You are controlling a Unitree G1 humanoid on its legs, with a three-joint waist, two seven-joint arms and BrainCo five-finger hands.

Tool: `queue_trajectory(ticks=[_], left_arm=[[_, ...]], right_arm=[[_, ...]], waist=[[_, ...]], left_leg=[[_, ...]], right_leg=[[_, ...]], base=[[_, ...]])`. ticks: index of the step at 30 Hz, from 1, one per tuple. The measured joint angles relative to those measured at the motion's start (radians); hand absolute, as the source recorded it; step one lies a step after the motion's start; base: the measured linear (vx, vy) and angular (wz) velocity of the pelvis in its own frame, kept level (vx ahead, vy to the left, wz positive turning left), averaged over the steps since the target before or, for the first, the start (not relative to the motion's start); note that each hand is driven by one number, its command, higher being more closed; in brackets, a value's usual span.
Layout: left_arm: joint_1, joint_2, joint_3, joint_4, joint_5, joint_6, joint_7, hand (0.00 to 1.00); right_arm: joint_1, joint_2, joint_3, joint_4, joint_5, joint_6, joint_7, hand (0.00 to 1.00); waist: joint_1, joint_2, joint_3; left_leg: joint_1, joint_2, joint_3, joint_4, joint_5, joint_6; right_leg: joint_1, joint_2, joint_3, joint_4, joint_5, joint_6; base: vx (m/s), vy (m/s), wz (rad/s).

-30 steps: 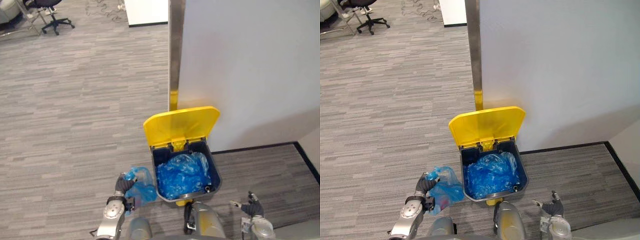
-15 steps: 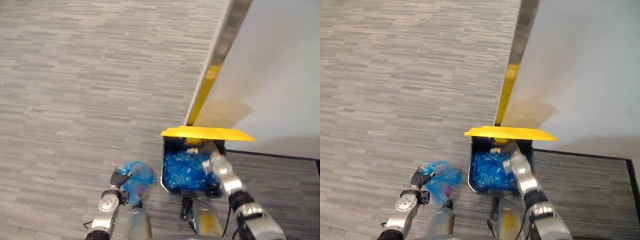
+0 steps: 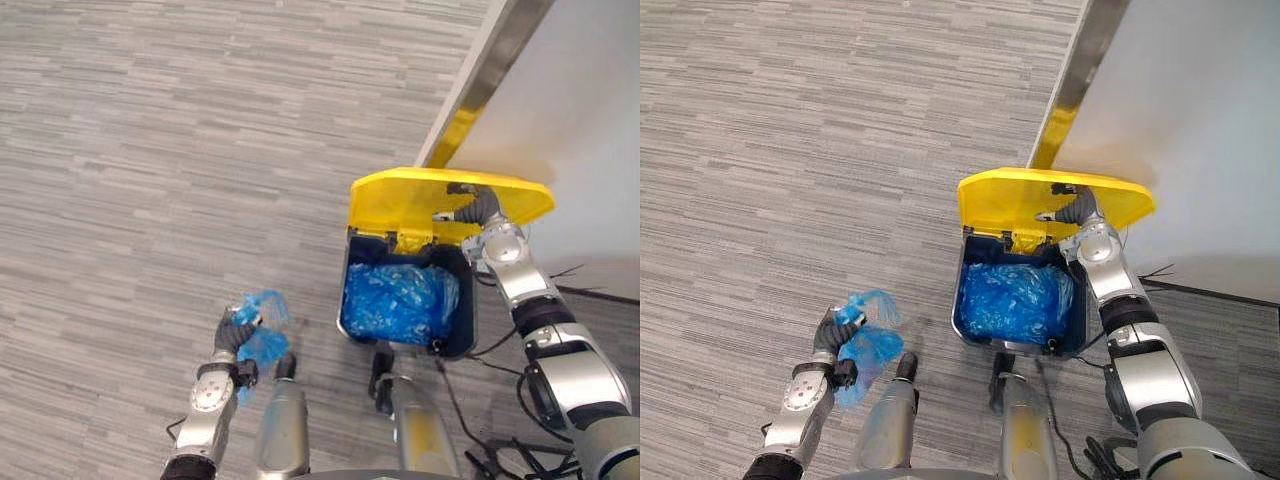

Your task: Gather rubbish on tea table into small bin, then transfer packed bag to large trash can.

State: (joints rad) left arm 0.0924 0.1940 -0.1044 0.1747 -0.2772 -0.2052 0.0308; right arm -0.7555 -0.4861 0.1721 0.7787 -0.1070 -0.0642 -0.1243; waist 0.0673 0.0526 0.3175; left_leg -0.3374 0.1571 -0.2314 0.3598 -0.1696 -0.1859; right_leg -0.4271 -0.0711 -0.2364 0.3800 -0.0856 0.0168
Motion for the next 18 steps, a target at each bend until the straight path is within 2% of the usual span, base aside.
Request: queue_trajectory(ticks=[3, 7, 13, 15, 18], left_arm=[[0.023, 0.010, -0.062, -0.161, -0.069, -0.006, -0.036, 1.00], [0.018, 0.028, -0.161, -0.338, -0.154, -0.041, -0.089, 1.00], [-0.096, 0.047, -0.342, -0.413, -0.237, -0.044, -0.114, 1.00], [-0.209, 0.043, -0.418, -0.432, -0.242, -0.046, -0.115, 1.00], [-0.347, 0.019, -0.476, -0.417, -0.240, -0.050, -0.112, 1.00]], right_arm=[[0.000, -0.002, 0.039, -0.009, -0.001, 0.001, 0.017, 0.00], [-0.006, -0.005, 0.085, -0.010, -0.001, 0.000, 0.043, 0.00], [-0.070, -0.005, 0.187, -0.010, -0.004, -0.002, 0.084, 0.00], [-0.101, -0.001, 0.230, -0.010, -0.004, -0.003, 0.088, 0.00], [-0.155, 0.008, 0.241, -0.010, -0.003, -0.006, 0.105, 0.00]], waist=[[-0.002, 0.002, 0.012], [-0.002, 0.004, 0.024], [-0.031, 0.006, 0.025], [-0.051, 0.007, 0.024], [-0.059, 0.008, 0.024]], left_leg=[[0.014, -0.001, 0.017, 0.008, -0.005, 0.006], [0.070, -0.005, 0.043, -0.010, -0.005, 0.008], [0.122, -0.009, 0.097, -0.049, -0.005, 0.012], [0.132, -0.009, 0.110, -0.066, -0.002, 0.012], [0.138, -0.006, 0.140, -0.074, 0.000, 0.011]], right_leg=[[0.016, 0.001, 0.019, 0.002, 0.004, 0.004], [0.037, 0.001, 0.045, -0.002, -0.001, 0.012], [0.033, 0.007, 0.103, 0.001, 0.008, 0.025], [0.028, 0.010, 0.118, -0.001, 0.011, 0.026], [0.011, 0.019, 0.145, 0.001, 0.025, 0.016]], base=[[-0.05, 0.031, -0.13], [-0.05, 0.026, -0.13], [-0.01, 0.018, -0.28], [0.03, 0.012, -0.21], [0.07, 0.024, -0.32]])
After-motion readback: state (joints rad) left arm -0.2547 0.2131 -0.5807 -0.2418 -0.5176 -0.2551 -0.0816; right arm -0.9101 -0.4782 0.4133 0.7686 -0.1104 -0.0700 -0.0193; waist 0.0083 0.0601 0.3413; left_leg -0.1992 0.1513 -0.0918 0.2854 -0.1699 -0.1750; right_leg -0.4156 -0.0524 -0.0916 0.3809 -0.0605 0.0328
